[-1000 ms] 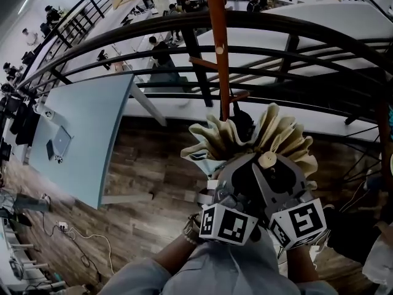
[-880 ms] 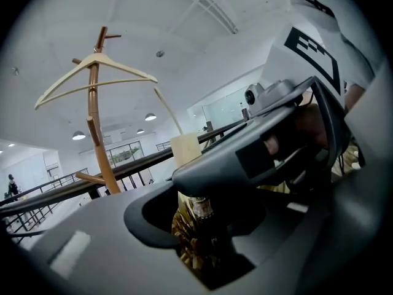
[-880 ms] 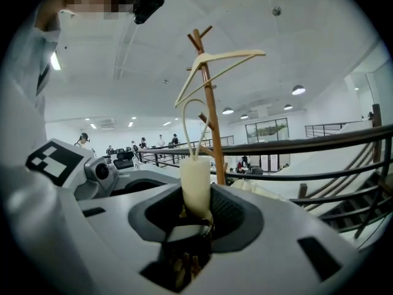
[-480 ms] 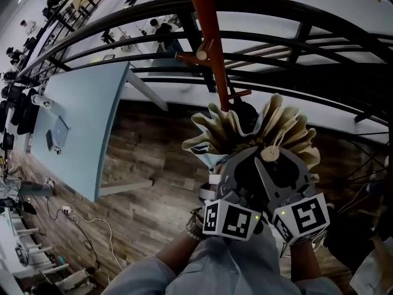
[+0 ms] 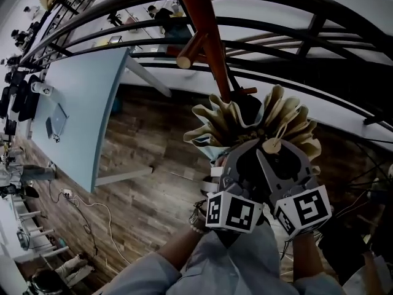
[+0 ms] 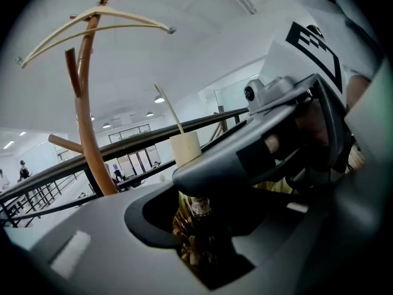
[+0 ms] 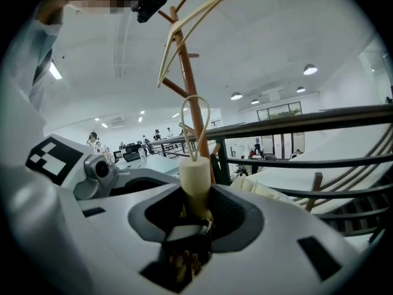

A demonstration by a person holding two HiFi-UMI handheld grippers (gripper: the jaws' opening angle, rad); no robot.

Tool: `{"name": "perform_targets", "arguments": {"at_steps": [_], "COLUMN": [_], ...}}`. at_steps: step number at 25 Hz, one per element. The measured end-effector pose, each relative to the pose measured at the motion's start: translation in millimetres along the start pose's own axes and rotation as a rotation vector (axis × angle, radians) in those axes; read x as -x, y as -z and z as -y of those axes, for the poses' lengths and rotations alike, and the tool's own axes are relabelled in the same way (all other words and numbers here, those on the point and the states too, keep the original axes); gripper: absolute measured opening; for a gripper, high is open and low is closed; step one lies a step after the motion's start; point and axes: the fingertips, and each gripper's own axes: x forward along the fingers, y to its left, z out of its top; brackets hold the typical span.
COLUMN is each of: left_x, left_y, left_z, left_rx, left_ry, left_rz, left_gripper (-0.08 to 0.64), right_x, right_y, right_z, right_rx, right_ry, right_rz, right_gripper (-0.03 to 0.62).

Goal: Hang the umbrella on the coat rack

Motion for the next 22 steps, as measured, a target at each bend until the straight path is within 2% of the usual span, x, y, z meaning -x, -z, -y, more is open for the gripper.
{"name": "perform_targets", "arguments": {"at_steps": [14,22], "left_x": [-60.5,-76.3], "left_y": [47.0,73.4], "left_z": [-14.2,-26.6], "left_rx": [0.068,0.123], "left_ry": [-0.058,-0.093], "left_rz": [-0.085,-0.145], "left_gripper": [0.158,0.156], "right_x": [-49.4,-76.2], "right_y": [37.9,55.5], "right_z": [44.9,52.9], "right_rx": [-0.022,-0.027], "right_ry": [-0.095,-0.144], "right_rz": [-0.073,-0.12], "right_gripper": [0.135,0.135]}}
